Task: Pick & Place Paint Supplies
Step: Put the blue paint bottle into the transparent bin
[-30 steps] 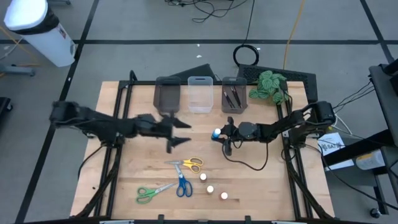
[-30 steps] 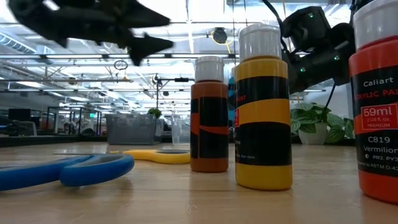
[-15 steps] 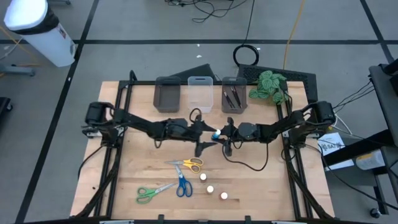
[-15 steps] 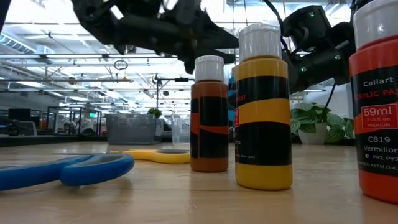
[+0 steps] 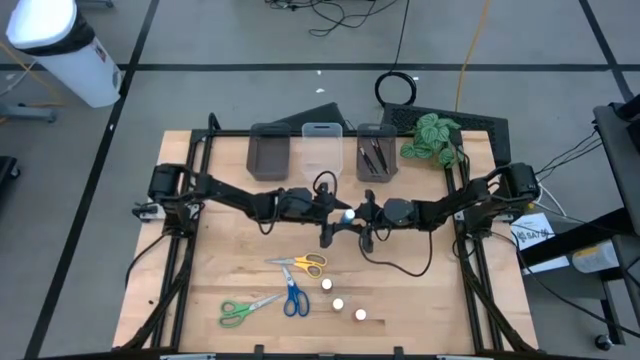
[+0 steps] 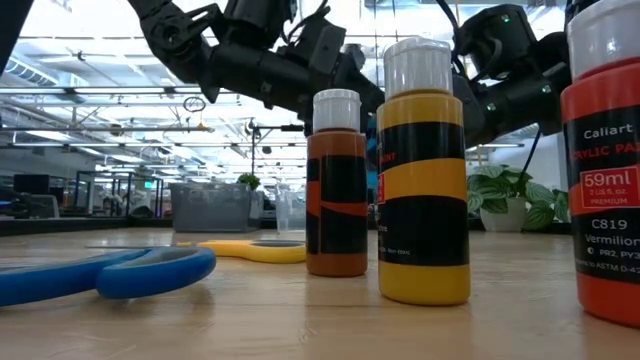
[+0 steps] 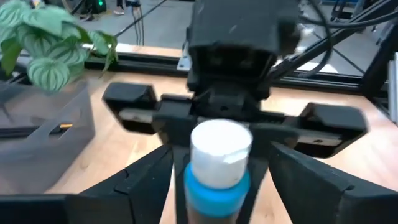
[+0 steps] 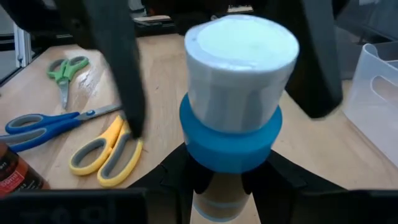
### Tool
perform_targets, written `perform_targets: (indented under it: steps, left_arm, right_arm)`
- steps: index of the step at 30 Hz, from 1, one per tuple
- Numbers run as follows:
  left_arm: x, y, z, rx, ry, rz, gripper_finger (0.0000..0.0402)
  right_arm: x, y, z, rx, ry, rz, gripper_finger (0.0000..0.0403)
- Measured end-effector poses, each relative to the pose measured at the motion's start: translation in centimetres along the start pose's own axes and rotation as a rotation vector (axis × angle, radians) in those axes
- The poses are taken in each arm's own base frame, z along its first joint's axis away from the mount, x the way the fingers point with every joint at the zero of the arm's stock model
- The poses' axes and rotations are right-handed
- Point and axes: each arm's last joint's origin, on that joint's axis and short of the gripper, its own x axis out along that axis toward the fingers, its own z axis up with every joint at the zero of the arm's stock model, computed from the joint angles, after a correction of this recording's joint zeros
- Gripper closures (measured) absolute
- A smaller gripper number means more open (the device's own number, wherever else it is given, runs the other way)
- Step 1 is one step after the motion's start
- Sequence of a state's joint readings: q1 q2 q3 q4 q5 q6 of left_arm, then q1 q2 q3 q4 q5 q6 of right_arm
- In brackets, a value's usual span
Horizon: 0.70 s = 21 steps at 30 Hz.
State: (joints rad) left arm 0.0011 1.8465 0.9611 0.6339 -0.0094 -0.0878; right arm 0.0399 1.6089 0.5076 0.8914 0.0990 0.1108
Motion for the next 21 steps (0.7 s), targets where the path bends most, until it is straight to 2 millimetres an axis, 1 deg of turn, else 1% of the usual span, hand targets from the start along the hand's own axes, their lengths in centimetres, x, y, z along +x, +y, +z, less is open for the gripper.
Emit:
perform_targets:
  steps: [13, 17, 21]
  left_arm:
    - [0.00, 0.19, 0.09, -0.014, -0.008, 0.004, 0.0191]
    - [0.00, 0.19, 0.15, -0.027, -0.014, 0.003, 0.0220]
    - [0.00, 0.17, 0.16, -0.032, -0.016, 0.003, 0.0258]
  right_arm:
    - [0.00, -0.02, -0.07, -0.001, 0.007, -0.001, 0.0287]
    - [0.00, -0.02, -0.07, 0.000, 0.007, -0.001, 0.0288]
    - [0.00, -0.02, -0.06, 0.001, 0.007, 0.000, 0.0285]
